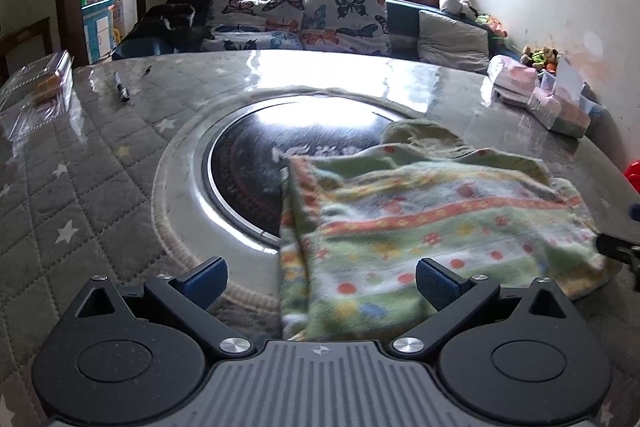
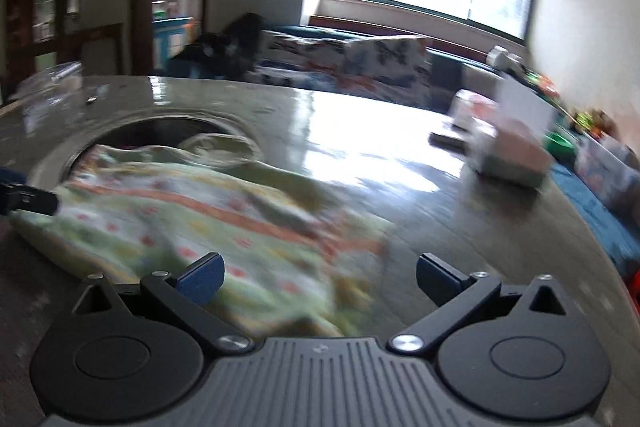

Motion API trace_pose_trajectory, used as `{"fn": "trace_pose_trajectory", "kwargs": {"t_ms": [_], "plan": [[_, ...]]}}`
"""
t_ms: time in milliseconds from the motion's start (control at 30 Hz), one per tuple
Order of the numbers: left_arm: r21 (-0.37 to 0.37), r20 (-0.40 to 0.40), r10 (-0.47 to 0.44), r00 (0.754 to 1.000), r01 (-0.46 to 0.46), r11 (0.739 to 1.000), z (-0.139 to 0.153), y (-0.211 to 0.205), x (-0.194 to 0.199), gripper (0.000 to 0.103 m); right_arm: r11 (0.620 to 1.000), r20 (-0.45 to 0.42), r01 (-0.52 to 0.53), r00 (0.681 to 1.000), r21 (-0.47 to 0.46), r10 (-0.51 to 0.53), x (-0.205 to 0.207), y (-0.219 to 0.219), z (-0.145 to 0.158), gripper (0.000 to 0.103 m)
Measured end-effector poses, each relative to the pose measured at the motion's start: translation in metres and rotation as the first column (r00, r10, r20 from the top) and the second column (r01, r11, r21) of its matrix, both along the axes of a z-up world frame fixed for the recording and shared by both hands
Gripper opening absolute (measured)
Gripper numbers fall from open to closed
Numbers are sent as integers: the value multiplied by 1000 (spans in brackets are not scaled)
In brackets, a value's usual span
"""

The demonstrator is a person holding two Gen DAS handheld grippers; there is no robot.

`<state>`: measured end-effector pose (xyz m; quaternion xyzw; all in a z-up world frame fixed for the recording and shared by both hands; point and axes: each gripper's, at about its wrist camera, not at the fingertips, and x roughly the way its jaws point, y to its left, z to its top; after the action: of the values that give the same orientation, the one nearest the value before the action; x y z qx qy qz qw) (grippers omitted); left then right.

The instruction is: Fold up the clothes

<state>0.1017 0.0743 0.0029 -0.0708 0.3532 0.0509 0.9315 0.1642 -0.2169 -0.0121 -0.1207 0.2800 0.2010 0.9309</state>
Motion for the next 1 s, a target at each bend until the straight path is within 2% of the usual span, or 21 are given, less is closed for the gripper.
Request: {"fn": "trace_pose_trajectory", "kwargs": {"t_ms": [133, 233, 367, 500, 733, 867, 1000], "plan": [[3, 1, -27, 1000, 27, 1000, 0, -8, 3, 102, 996, -4, -74, 997, -46, 74, 7, 31, -10, 103], [19, -15, -36, 999, 36, 999, -5, -11, 5, 103, 995, -20, -81, 997, -64, 80, 9, 35, -20, 103], [-1, -28, -40, 999, 40, 999, -8, -6, 6, 103, 995, -16, -80, 997, -65, 79, 11, 30, -12, 103], [14, -26, -39, 999, 40, 999, -5, -6, 11, 103, 993, 12, -86, 996, -74, 87, 17, 34, -4, 103], [27, -47, -7, 999, 8, 1000, -8, 1, 24, 103, 991, -70, -129, 989, -27, 127, 40, 47, -14, 103], [50, -38, 2, 999, -1, 999, -3, 7, 32, 103, 987, -67, -158, 985, 26, 159, 47, 47, -2, 103], [77, -21, 30, 999, -28, 997, 4, 15, 50, 103, 980, -107, -186, 975, 78, 193, 60, 57, -2, 103]]}}
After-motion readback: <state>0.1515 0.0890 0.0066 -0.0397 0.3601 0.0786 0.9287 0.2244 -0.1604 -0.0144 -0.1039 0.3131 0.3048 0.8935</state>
